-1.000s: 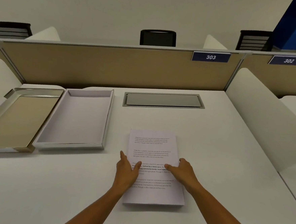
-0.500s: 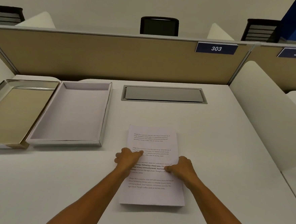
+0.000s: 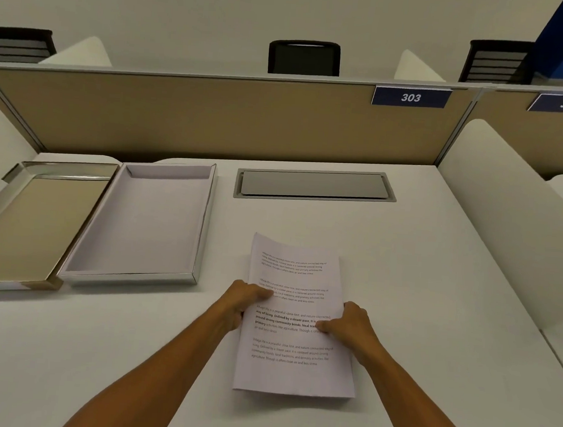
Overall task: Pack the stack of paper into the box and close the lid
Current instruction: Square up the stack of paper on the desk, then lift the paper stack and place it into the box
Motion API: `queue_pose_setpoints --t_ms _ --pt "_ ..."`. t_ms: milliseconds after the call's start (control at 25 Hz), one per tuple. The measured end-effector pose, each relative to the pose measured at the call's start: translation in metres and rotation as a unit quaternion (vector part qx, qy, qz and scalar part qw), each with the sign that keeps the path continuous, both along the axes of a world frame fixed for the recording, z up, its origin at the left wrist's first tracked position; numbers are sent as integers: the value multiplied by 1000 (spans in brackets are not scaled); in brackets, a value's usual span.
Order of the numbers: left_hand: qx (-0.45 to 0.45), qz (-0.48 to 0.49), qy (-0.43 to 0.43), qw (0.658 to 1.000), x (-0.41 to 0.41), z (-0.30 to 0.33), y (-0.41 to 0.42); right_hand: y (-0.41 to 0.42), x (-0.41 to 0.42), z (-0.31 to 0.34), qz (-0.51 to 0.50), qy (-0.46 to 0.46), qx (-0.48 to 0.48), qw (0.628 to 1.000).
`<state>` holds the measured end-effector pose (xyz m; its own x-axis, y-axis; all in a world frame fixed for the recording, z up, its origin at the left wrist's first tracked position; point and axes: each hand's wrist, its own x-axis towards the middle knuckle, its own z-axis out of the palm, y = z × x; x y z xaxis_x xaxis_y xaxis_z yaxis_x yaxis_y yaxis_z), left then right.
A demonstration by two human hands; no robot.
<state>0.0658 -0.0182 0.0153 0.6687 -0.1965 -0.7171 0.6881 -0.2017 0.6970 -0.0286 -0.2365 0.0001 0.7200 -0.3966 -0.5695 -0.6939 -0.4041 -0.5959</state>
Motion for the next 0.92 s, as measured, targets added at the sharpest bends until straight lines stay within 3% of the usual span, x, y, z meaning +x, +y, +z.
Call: queue_pose_setpoints --t_ms 240,520,640,760,920 --pt "-80 34 28 996 -8 -9 7 1 -3 1 -1 -10 11 1000" --pt "-76 2 -136 988 -29 9 0 -6 -18 -5 -35 -94 94 990" --pt "-110 -10 -193 975 -46 25 5 -15 -22 3 -84 -153 213 961" --pt "-151 -4 -232 961 -61 40 15 -27 -28 21 -83 -193 379 901" --pt "-149 4 -295 944 -69 60 27 -19 -37 52 -49 -274 352 894"
